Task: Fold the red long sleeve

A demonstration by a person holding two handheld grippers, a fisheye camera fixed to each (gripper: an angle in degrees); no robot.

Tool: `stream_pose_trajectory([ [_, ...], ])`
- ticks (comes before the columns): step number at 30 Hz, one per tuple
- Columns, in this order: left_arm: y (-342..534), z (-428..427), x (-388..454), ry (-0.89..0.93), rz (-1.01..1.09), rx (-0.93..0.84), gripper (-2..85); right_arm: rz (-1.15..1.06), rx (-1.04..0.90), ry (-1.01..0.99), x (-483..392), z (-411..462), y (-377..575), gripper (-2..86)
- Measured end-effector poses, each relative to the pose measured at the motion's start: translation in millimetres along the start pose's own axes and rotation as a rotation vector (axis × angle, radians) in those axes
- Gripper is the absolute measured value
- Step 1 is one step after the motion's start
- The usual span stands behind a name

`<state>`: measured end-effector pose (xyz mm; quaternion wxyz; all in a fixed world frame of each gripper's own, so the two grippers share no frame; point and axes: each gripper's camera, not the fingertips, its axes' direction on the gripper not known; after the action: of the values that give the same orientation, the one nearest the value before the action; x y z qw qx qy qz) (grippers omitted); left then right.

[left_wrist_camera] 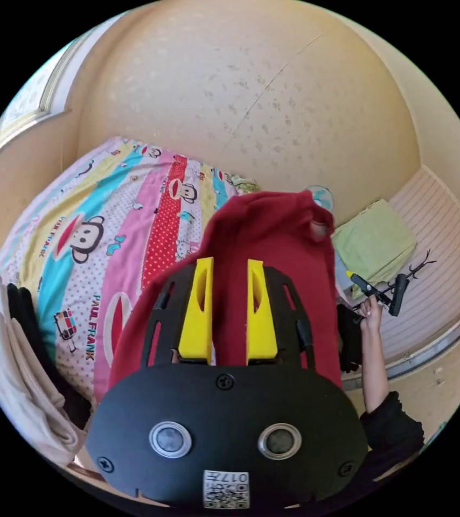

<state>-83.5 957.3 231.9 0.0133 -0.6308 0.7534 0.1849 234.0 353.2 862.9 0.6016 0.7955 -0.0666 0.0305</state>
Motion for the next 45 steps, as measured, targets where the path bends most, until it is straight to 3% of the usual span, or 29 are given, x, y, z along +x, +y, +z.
stream_pose_trajectory([
  [2,40.1,39.9,-31.1,0.038,-0.009,-0.056,7.0,-0.019,-0.025,-0.059,9.9,49.7,53.8,8.5],
  [6,144.4,112.5,-86.2,0.012,-0.058,-0.289,13.3,-0.069,-0.24,0.014,23.5,147.6,200.0,10.9],
  [10,219.7,96.5,-120.4,0.13,-0.183,-0.218,13.6,-0.002,-0.364,0.027,46.1,172.3,321.3,12.0],
  [12,246.0,78.4,-136.6,0.282,-0.279,-0.133,13.6,-0.05,-0.355,0.063,48.6,165.3,375.3,7.9],
  [16,249.3,60.1,-141.4,0.436,-0.32,-0.068,13.6,-0.177,-0.563,0.151,54.5,159.0,369.8,2.7],
  [19,237.6,43.6,-127.0,0.444,-0.265,-0.047,13.7,-0.151,-0.324,0.302,81.1,80.7,332.5,2.2],
  [21,234.2,33.2,-115.1,0.407,-0.225,-0.045,13.7,0.032,-0.108,0.525,120.5,12.3,319.0,3.1],
  [23,238.1,28.2,-111.3,0.434,-0.218,-0.025,13.7,0.146,-0.017,0.632,138.4,-24.4,327.3,5.5],
  [25,243.6,28.5,-112.1,0.478,-0.233,-0.014,13.7,0.178,0.005,0.501,139.2,-38.0,342.9,9.5],
  [26,246.9,30.9,-113.5,0.511,-0.244,-0.012,13.7,0.138,0.001,0.336,130.1,-32.9,356.1,11.1],
  [29,254.5,39.5,-116.5,0.564,-0.262,-0.003,13.8,0.049,-0.109,0.042,99.6,23.7,396.7,11.8],
  [33,260.6,58.5,-116.6,0.482,-0.246,-0.039,14.5,0.119,-0.446,-0.071,93.6,171.6,479.1,13.5],
  [34,260.3,60.8,-115.0,0.444,-0.23,-0.047,14.7,0.137,-0.383,-0.048,93.8,175.5,494.0,13.2],
  [35,259.2,65.0,-109.5,0.327,-0.194,-0.071,15.2,0.105,-0.188,0.003,85.6,156.8,521.7,12.7],
  [38,253.4,82.4,-90.0,0.003,-0.082,-0.145,16.2,-0.001,-0.172,0.092,60.5,146.2,547.7,12.5],
  [41,256.5,118.1,-95.7,-0.219,-0.073,-0.219,16.4,0.134,-0.209,-0.014,73.3,130.5,550.1,12.9],
  [44,279.9,166.8,-110.1,-0.269,-0.121,-0.37,15.6,0.288,-0.153,-0.198,94.2,122.1,568.7,13.4],
  [45,291.8,170.9,-101.2,-0.323,-0.082,-0.34,14.5,0.283,-0.135,-0.197,93.4,123.3,579.2,11.8],
])
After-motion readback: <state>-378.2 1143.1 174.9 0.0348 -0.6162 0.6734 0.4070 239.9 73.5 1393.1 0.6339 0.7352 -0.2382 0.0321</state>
